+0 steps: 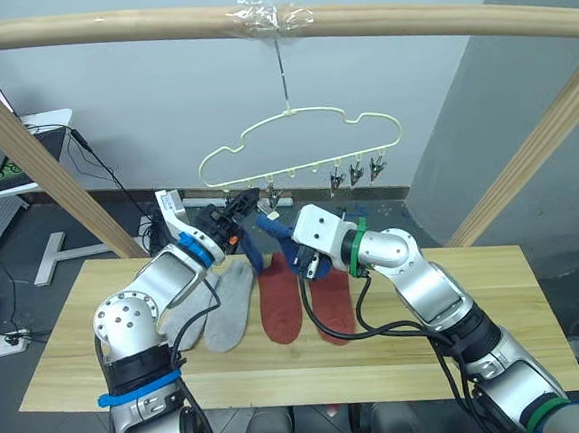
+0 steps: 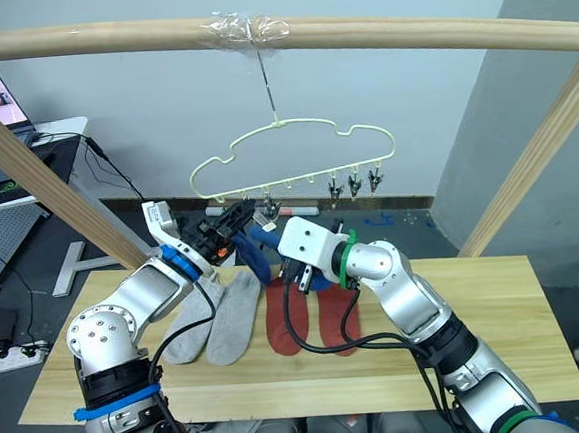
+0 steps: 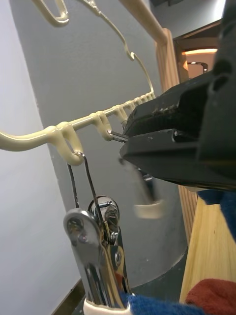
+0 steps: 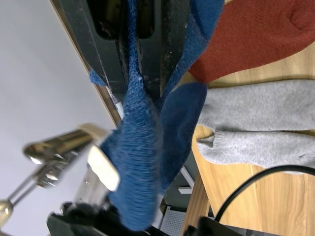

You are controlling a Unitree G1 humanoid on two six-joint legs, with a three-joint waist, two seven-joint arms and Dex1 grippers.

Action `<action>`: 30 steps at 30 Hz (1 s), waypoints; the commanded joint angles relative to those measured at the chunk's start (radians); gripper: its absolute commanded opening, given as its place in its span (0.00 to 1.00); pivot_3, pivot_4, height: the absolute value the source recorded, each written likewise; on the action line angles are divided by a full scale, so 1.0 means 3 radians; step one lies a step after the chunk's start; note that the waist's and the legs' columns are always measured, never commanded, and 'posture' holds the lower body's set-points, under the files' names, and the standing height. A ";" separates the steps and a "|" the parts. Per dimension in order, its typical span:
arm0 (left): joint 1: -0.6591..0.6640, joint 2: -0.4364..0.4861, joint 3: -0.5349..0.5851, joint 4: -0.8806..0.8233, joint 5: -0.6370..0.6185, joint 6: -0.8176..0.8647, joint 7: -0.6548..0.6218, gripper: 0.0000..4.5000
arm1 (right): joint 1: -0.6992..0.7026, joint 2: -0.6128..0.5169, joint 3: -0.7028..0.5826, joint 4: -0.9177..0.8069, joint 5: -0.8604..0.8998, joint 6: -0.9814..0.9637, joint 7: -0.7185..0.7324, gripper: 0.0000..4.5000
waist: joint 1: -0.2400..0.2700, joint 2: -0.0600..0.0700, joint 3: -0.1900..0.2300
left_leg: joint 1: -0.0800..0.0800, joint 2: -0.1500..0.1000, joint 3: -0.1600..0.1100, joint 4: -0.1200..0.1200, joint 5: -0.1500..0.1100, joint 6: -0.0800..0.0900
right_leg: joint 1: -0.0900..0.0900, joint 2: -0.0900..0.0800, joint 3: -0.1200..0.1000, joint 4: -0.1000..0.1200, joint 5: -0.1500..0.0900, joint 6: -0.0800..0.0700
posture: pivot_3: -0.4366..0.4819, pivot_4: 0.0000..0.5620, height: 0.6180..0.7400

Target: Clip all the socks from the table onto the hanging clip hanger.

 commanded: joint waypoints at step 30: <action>0.0749 0.0996 -0.0634 -0.1032 0.1204 -0.0772 -0.1097 0.91 | 0.0367 0.0382 -0.0668 -0.0340 0.0916 0.0888 -0.0121 0.96 | 0.0020 0.0003 0.0010 | -0.0009 0.0004 0.0000 -0.0013 -0.0006 0.0010 | -0.0002 -0.0004 0.0001 -0.0028 0.0000 -0.0003 | 0.65 0.31 1.00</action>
